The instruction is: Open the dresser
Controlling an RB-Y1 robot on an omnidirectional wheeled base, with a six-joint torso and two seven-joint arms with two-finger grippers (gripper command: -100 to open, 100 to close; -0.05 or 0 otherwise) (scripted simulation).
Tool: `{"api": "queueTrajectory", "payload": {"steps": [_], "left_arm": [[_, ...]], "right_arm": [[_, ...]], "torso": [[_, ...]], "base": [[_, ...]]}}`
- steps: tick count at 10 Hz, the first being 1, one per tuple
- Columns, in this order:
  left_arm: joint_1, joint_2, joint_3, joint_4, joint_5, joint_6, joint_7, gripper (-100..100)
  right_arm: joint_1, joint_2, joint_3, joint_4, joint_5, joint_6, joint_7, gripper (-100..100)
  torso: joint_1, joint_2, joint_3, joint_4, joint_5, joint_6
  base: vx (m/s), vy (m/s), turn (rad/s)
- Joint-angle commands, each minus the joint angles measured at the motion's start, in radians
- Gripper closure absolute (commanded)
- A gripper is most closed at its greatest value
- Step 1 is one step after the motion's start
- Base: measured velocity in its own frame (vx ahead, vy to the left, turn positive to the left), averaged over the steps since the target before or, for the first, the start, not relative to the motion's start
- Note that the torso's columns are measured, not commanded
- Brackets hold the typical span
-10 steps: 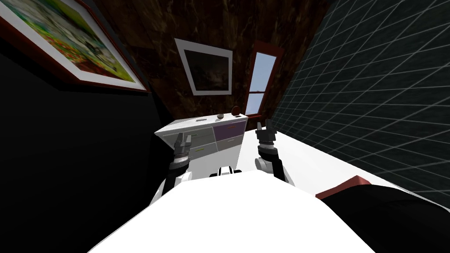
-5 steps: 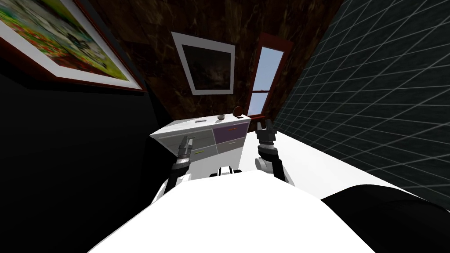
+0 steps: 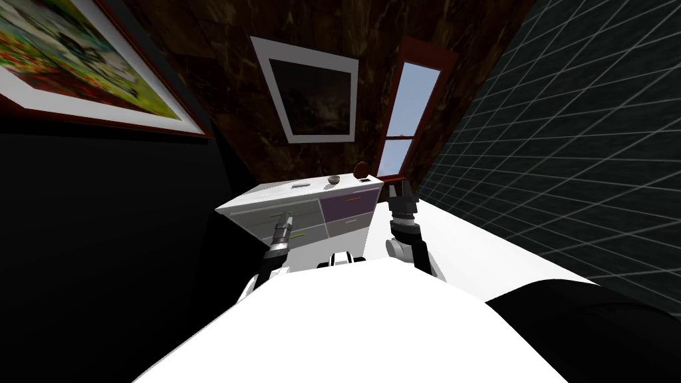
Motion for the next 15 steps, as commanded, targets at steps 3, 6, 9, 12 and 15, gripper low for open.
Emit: {"api": "queueTrajectory", "payload": {"steps": [3,6,9,12,15], "left_arm": [[-0.021,0.003,0.013,0.092,0.0,0.015,-0.005,-100],[-0.035,0.005,0.018,0.148,0.002,0.015,-0.006,-100],[-0.052,0.008,0.021,0.208,0.008,0.01,-0.003,-100],[-0.075,0.013,0.024,0.278,0.017,-0.002,0.002,-100],[-0.103,0.015,0.028,0.36,0.029,-0.019,0.01,-100]], "right_arm": [[0.0,0.0,0.0,0.0,0.0,0.0,0.0,0],[0.0,0.0,0.0,0.0,0.0,0.0,0.0,0],[0.0,0.0,0.0,0.0,0.0,0.0,0.0,0],[0.0,0.0,0.0,0.0,0.0,0.0,0.0,0],[0.0,0.0,0.0,0.0,0.0,0.0,0.0,0]], "torso": [[0.0,0.001,0.001,0.001,0.0,0.0],[0.0,0.0,0.001,0.0,0.0,0.0],[0.0,0.0,0.0,0.0,0.0,0.0],[-0.001,0.0,0.0,0.0,0.0,0.0],[-0.001,0.002,0.001,0.001,0.0,0.0]], "base": [[0.114,-0.084,0.021],[0.097,-0.097,0.005],[0.098,-0.123,-0.007],[0.1,-0.165,-0.02],[0.084,-0.219,-0.027]]}}
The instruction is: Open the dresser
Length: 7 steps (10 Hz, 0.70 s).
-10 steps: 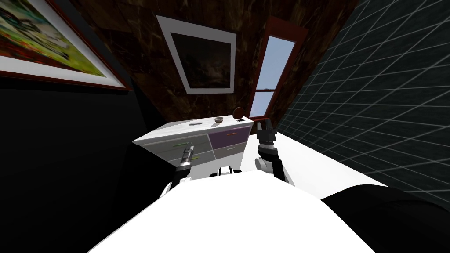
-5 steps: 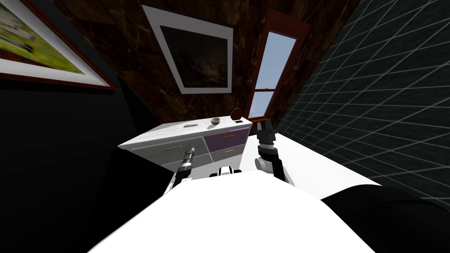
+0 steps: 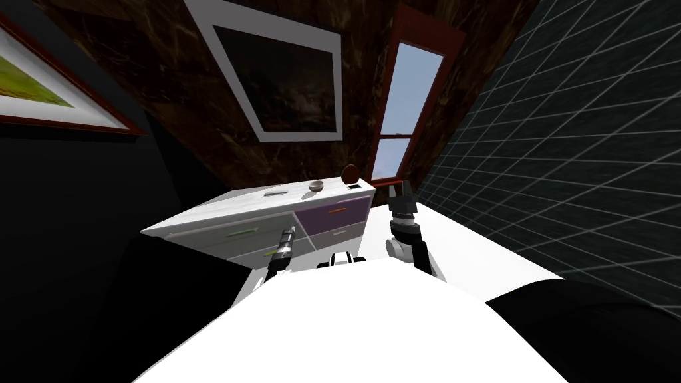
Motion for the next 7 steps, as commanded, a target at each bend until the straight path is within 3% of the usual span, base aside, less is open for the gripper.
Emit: {"api": "queueTrajectory", "payload": {"steps": [1,4,7], "left_arm": [[-0.025,0.0,0.003,0.073,0.012,-0.015,0.009,-100],[-0.055,-0.012,0.006,0.157,0.027,-0.037,0.018,-100],[-0.081,-0.049,0.009,0.23,0.04,-0.057,0.027,-100]], "right_arm": [[0.0,0.0,0.0,0.0,0.0,0.0,0.0,0],[0.0,0.0,0.0,0.0,0.0,0.0,0.0,0],[0.0,0.0,0.0,0.0,0.0,0.0,0.0,0]], "torso": [[0.002,-0.001,-0.001,0.0,0.001,0.0],[-0.001,-0.001,-0.001,0.0,0.0,0.0],[0.004,-0.001,-0.001,0.0,0.001,0.0]], "base": [[0.094,-0.232,-0.034],[0.085,-0.274,-0.038],[0.087,-0.216,-0.035]]}}
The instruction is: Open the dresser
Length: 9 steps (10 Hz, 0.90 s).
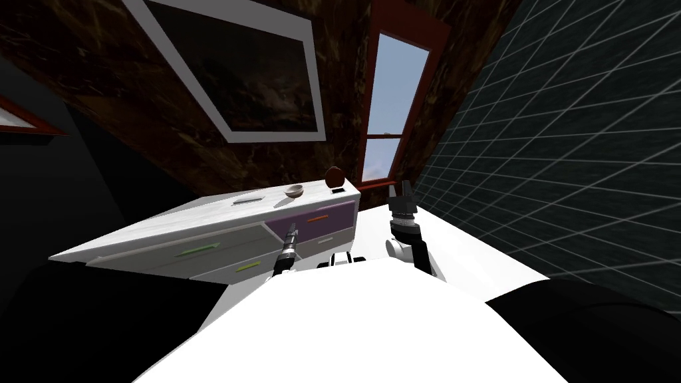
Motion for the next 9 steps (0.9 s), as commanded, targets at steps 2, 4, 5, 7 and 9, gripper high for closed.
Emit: {"api": "queueTrajectory", "payload": {"steps": [2,4,5,7,9], "left_arm": [[-0.021,-0.07,0.001,0.07,0.014,-0.022,0.01,-100],[-0.029,-0.13,0.002,0.091,0.018,-0.029,0.013,-100],[-0.03,-0.149,0.002,0.095,0.018,-0.03,0.013,-100],[-0.034,-0.137,0.004,0.067,0.017,0.0,0.01,-100],[-0.035,-0.139,0.005,0.065,0.017,0.001,0.008,-100]], "right_arm": [[0.0,0.0,0.0,0.0,0.0,0.0,0.0,0],[0.0,0.0,0.0,0.0,0.0,0.0,0.0,0],[0.0,0.0,0.0,0.0,0.0,0.0,0.0,0],[0.0,0.0,0.0,0.0,0.0,0.0,0.0,0],[0.0,0.0,0.0,0.0,0.0,0.0,0.0,0]], "torso": [[-0.001,0.001,0.001,0.0,0.0,0.0],[-0.002,0.001,0.0,0.0,0.0,0.0],[-0.002,0.0,0.0,0.0,-0.001,0.0],[0.002,0.001,0.001,0.0,0.0,0.0],[-0.001,-0.003,-0.002,-0.001,0.0,0.0]], "base": [[0.055,-0.156,-0.027],[0.043,-0.131,-0.016],[0.025,-0.082,-0.007],[0.036,-0.021,-0.003],[0.067,-0.001,-0.004]]}}
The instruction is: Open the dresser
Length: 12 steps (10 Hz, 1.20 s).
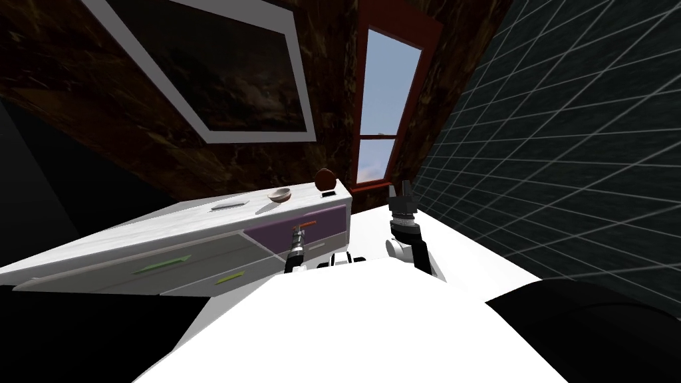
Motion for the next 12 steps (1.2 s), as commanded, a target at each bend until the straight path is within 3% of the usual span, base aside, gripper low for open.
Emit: {"api": "queueTrajectory", "payload": {"steps": [1,6,12], "left_arm": [[0.006,0.001,-0.003,0.023,0.001,-0.026,0.004,100],[0.011,0.005,-0.01,-0.025,-0.003,0.02,0.005,100],[0.035,0.008,-0.023,-0.044,-0.007,0.028,0.009,100]], "right_arm": [[0.0,0.0,0.0,0.0,0.0,0.0,0.0,0],[-0.001,0.0,0.0,0.0,0.0,0.0,0.0,0],[-0.001,0.0,0.0,0.0,0.0,0.0,0.0,0]], "torso": [[-0.001,0.004,0.002,0.001,0.0,0.0],[-0.001,0.002,0.002,-0.002,0.002,0.0],[-0.001,0.002,0.002,-0.003,0.002,0.001]], "base": [[-0.053,0.004,0.01],[-0.138,-0.03,0.017],[-0.156,-0.034,0.014]]}}
